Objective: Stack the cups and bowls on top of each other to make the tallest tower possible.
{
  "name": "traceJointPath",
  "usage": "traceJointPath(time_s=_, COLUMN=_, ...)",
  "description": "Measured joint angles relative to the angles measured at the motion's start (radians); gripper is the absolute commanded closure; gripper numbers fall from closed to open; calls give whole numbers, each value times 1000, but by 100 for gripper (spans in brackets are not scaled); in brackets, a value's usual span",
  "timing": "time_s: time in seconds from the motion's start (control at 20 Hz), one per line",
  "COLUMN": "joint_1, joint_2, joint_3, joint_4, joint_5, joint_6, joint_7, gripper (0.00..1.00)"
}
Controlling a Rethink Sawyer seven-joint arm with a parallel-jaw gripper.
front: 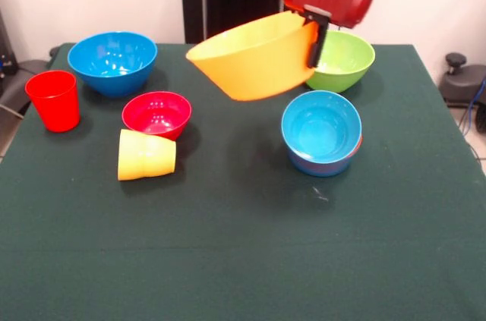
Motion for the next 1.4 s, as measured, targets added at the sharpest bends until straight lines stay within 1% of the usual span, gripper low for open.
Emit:
traceJointPath(time_s=0.45, joint_1=52, joint_2=79, joint_3=-21, joint_4=-98, joint_5=14, joint_6=1, joint_7=0, gripper=100)
traceJointPath(time_s=0.75, joint_1=67, joint_2=101, joint_3=-35, joint_4=-118, joint_5=22, joint_6=1, joint_7=0, gripper=100)
traceJointPath(time_s=1.05, joint_1=89, joint_2=132, joint_3=-71, joint_4=-127, joint_5=37, joint_6=0, joint_7=1, gripper=100)
traceJointPath(time_s=1.15, joint_1=111, joint_2=153, joint_3=-87, joint_4=-127, joint_5=54, joint_6=0, joint_7=6, gripper=100)
traceJointPath(time_s=1.4, joint_1=142, joint_2=176, joint_3=-95, joint_4=-127, joint_5=79, joint_6=0, joint_7=14, gripper=100)
